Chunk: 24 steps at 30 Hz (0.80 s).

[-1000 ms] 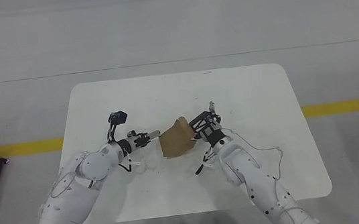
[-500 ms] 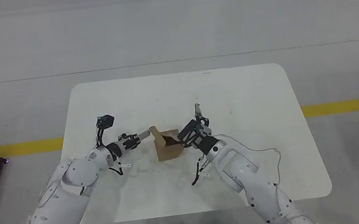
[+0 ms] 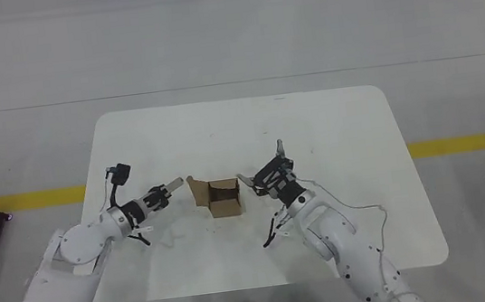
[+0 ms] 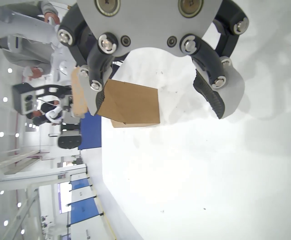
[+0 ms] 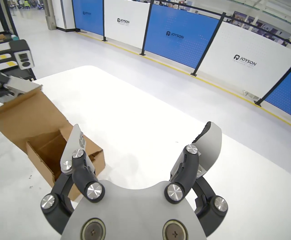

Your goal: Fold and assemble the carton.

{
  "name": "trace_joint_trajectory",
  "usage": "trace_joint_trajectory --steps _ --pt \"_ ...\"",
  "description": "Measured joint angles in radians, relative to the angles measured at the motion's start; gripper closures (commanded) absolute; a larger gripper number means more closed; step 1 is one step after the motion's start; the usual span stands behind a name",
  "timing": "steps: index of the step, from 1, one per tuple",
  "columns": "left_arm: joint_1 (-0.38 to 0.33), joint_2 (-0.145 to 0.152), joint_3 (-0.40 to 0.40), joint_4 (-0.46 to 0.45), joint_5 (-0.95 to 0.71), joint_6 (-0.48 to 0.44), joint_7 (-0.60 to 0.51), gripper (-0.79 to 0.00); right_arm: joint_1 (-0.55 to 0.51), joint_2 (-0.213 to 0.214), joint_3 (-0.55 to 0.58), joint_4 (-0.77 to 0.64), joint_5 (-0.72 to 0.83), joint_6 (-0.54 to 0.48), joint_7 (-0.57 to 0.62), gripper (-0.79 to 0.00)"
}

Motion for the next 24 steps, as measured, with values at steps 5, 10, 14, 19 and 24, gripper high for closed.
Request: trace_joint_trajectory --steps 5,10,14,19,24 --pt "0.010 0.007 -0.018 -0.034 -0.043 0.008 -0.089 -0.785 -0.039 0.011 0.065 0.020 0.039 -0.033 -0.022 -0.785" --pt "-0.018 0.005 0.024 -0.044 -0.019 0.030 -0.113 -0.699 -0.036 0.011 0.055 0.065 0.037 -0.058 -0.030 -0.785" --pt "-0.040 0.002 0.062 -0.045 -0.001 0.038 -0.114 -0.634 -0.014 0.006 0.024 0.111 0.027 -0.066 -0.023 -0.785" --pt "-0.054 0.002 0.082 -0.051 0.036 0.059 -0.108 -0.545 0.019 -0.001 -0.014 0.146 0.010 -0.054 -0.019 -0.785" --pt "-0.056 0.005 0.087 -0.074 0.080 0.090 -0.104 -0.366 0.034 -0.004 -0.033 0.140 -0.005 -0.048 -0.013 -0.785"
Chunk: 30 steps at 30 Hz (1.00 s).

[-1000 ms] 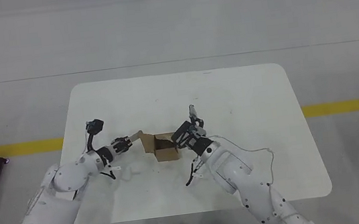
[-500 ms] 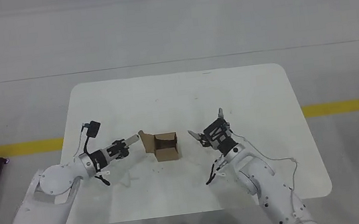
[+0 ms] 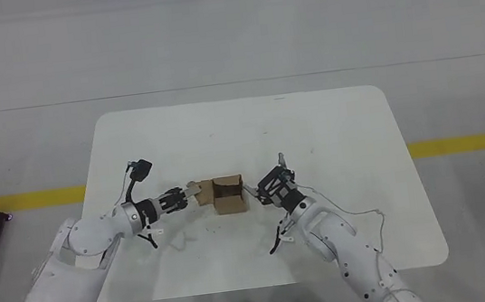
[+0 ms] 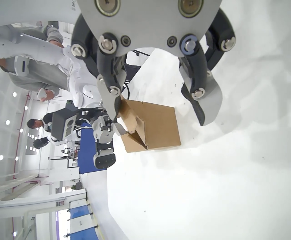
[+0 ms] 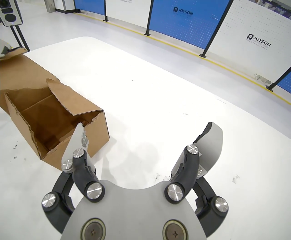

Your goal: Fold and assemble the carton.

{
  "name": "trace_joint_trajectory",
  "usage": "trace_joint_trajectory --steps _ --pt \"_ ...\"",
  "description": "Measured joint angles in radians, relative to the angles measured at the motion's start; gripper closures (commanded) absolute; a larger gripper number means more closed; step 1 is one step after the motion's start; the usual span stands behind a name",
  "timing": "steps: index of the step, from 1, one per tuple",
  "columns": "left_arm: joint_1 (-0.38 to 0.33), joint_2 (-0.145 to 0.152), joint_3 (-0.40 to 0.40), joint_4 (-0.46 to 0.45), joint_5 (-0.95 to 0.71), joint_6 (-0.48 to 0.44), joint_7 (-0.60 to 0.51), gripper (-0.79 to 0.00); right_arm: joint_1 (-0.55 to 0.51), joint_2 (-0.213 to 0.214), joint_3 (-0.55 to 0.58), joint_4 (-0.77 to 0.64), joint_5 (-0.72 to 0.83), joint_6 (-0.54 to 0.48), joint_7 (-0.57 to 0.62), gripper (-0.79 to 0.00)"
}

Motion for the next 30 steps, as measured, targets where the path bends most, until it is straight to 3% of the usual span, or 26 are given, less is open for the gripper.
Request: trace_joint_trajectory --steps 3,4,5,6,14,18,23,30 --pt "0.000 0.000 0.007 -0.016 0.003 0.013 -0.001 -0.274 0.004 0.000 -0.003 -0.009 -0.011 0.000 0.007 -0.785" --pt "0.000 0.000 0.009 -0.019 0.002 0.015 -0.002 -0.203 0.004 0.000 -0.004 -0.012 -0.015 0.000 0.008 -0.785" --pt "-0.001 0.000 0.010 -0.021 0.000 0.018 -0.002 -0.022 0.003 0.000 -0.003 -0.017 -0.018 0.001 0.009 -0.785" --pt "-0.002 0.000 0.012 -0.022 -0.004 0.021 -0.002 0.000 0.000 0.001 -0.001 -0.024 -0.019 0.002 0.010 -0.785" --pt "-0.010 0.002 0.014 -0.035 -0.015 0.020 -0.008 0.000 -0.044 0.016 0.072 -0.088 0.009 -0.034 -0.021 -0.785" --pt "-0.013 0.004 0.015 -0.043 -0.011 0.023 -0.011 0.000 -0.076 0.027 0.110 -0.134 0.029 -0.111 -0.055 -0.785" --pt "-0.026 0.002 0.032 -0.059 -0.011 0.049 -0.006 0.000 -0.095 0.037 0.092 -0.181 -0.029 -0.218 -0.085 -0.785" --pt "-0.054 -0.007 0.074 -0.078 -0.036 0.116 0.027 0.000 -0.097 0.044 0.069 -0.183 -0.056 -0.286 -0.117 -0.785"
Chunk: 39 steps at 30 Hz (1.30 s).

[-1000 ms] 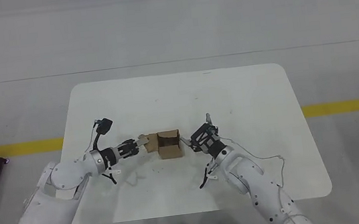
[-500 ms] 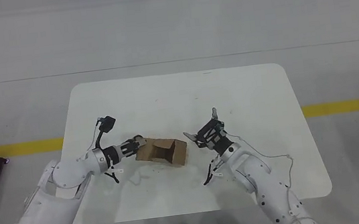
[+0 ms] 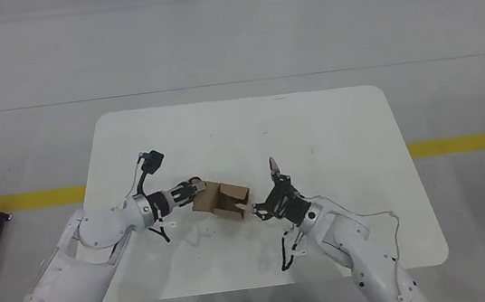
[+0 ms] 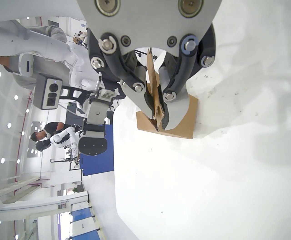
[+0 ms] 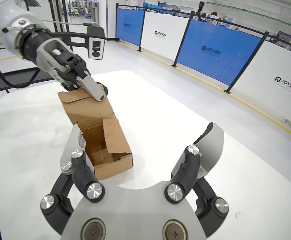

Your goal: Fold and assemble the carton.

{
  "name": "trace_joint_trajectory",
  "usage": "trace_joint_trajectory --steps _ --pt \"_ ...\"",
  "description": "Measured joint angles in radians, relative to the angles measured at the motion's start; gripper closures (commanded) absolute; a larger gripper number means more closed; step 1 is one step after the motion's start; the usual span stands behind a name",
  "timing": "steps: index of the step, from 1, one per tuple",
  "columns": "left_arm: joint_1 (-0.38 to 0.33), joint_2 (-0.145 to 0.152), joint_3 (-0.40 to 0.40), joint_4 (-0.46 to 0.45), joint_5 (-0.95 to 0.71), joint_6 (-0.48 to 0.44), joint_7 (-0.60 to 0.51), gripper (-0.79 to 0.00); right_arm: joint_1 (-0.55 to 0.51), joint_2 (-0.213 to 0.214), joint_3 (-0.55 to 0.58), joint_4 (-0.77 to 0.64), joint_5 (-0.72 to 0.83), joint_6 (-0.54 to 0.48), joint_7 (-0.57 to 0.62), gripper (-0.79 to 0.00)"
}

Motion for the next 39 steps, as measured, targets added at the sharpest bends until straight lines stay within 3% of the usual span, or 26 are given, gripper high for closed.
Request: trace_joint_trajectory --steps 4,17,27,34,39 --pt "-0.013 -0.003 0.022 -0.002 0.007 0.015 0.006 0.000 0.021 0.000 -0.028 0.024 -0.042 -0.013 0.033 -0.785" --pt "-0.014 0.002 0.035 -0.023 0.086 0.035 0.014 0.000 0.164 -0.045 -0.177 0.177 -0.024 0.187 0.205 -0.785" --pt "-0.007 0.014 0.069 -0.099 0.372 0.059 0.032 0.000 0.198 -0.059 -0.215 0.184 -0.003 0.224 0.282 -0.785" --pt "-0.012 0.016 0.102 -0.140 0.523 0.073 0.038 0.000 0.193 -0.060 -0.215 0.170 0.013 0.220 0.261 -0.785" --pt "-0.015 0.015 0.116 -0.149 0.581 0.089 0.045 0.000 0.139 -0.043 -0.145 0.100 0.061 0.193 0.185 -0.785"
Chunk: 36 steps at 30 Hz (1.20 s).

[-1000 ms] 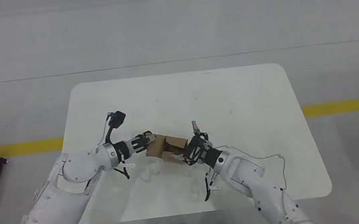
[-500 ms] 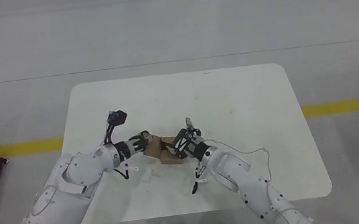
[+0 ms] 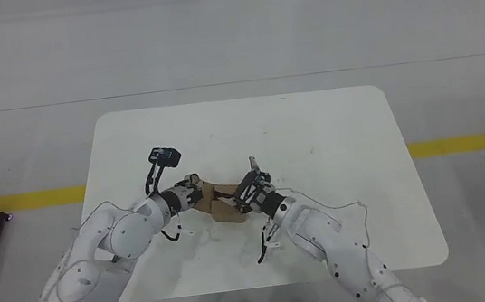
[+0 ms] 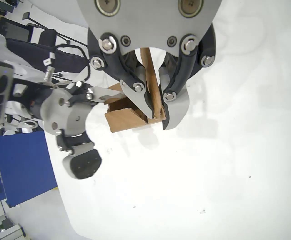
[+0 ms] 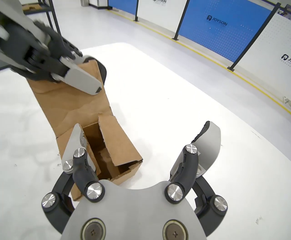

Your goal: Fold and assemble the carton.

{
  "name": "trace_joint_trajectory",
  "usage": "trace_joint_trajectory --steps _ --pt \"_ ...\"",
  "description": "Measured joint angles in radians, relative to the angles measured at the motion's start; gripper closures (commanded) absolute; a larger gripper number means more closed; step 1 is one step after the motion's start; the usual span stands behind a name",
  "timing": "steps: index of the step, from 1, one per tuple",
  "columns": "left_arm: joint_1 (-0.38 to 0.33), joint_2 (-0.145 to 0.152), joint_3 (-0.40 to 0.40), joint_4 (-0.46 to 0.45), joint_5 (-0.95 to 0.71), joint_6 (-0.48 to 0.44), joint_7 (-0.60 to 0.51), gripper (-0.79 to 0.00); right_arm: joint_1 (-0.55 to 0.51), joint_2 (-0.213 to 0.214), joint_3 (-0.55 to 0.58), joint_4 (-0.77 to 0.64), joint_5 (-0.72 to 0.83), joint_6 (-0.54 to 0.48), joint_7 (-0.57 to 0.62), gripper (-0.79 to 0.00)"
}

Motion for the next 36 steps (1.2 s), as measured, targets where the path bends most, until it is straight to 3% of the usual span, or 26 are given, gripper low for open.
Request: trace_joint_trajectory --steps 5,18,32,33,34,36 --pt "-0.004 0.000 0.013 -0.008 0.061 0.005 0.001 0.000 -0.020 0.005 0.044 -0.021 0.014 0.037 -0.003 -0.785" --pt "-0.013 -0.008 0.076 -0.049 0.227 0.031 -0.002 0.000 0.103 -0.028 -0.070 0.120 -0.017 0.095 0.075 -0.785" --pt "-0.023 -0.018 0.128 -0.067 0.358 0.036 -0.022 0.000 0.106 -0.032 -0.067 0.127 -0.019 0.111 0.056 -0.785" --pt "-0.024 -0.020 0.131 -0.069 0.361 0.037 -0.023 -0.314 0.102 -0.031 -0.061 0.123 -0.016 0.112 0.048 -0.785" --pt "-0.024 -0.021 0.131 -0.070 0.359 0.038 -0.022 -0.785 0.097 -0.030 -0.055 0.120 -0.014 0.112 0.044 -0.785" --pt "-0.023 -0.024 0.127 -0.073 0.343 0.049 -0.015 -0.785 0.089 -0.027 -0.039 0.113 -0.008 0.113 0.037 -0.785"
